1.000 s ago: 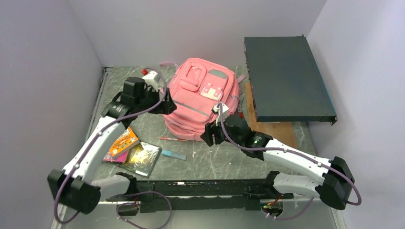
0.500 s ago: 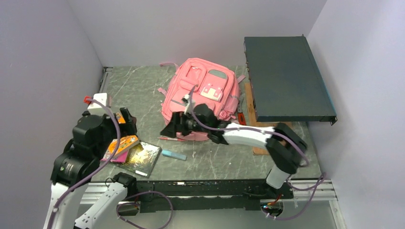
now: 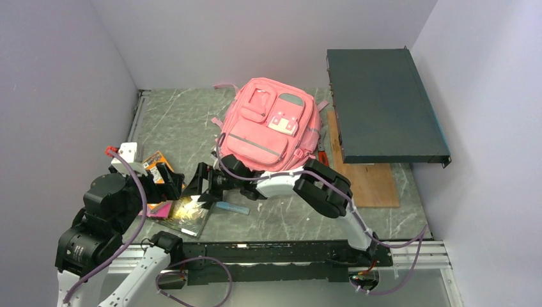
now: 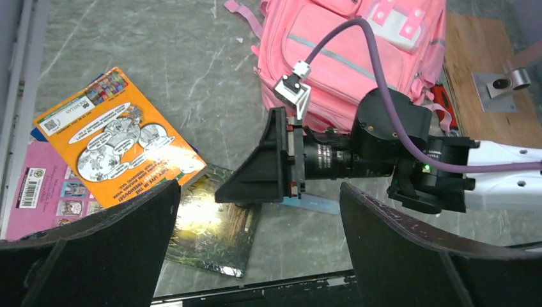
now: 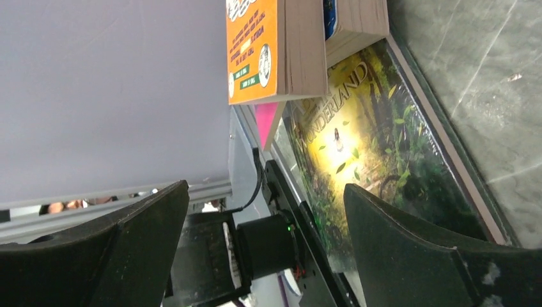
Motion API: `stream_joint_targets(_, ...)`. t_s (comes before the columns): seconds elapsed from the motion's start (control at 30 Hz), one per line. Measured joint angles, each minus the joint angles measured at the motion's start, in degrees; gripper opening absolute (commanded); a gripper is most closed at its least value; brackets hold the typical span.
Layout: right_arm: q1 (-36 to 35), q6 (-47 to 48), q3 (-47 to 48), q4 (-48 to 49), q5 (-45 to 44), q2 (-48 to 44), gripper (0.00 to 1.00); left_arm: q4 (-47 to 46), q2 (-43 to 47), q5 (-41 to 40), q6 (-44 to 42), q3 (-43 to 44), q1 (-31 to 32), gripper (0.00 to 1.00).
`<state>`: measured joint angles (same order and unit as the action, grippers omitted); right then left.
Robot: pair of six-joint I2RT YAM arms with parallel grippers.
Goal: Pack the student bag
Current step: Pick up the book from the center of the board.
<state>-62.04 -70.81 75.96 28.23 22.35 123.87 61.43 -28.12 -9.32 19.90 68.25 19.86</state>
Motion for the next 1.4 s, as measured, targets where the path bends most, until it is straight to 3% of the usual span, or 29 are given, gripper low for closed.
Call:
stream_joint_targets(0.33, -0.55, -3.15, 7.69, -3.30, -3.74, 7.04, 0.83, 0.79, 2.21, 3.93, 0.81, -0.76, 0.00, 1.00)
stream_joint_targets(0.73, -0.33, -3.34, 15.17, -5.46, -4.42, 11.58, 0.49, 2.60, 4.04, 5.49, 1.01, -0.72, 0.00, 1.00)
stream_joint_targets(1.1, 0.20, -4.87, 16.24, -4.61, -3.85, 13.29, 0.45, 3.17, 4.07, 6.32, 1.95, -0.72, 0.00, 1.00)
stream_joint_targets(1.3, 0.59, -5.81, 16.94, -2.89, -3.28, 13.81, 0.03, 3.32, 4.07, 6.54, 2.14, -0.72, 0.00, 1.00)
stream_joint_targets(1.4, 0.87, -5.81, 16.85, -2.08, -2.51, 13.81, 0.00, 3.34, 4.07, 6.71, 2.32, -0.72, 0.00, 1.00)
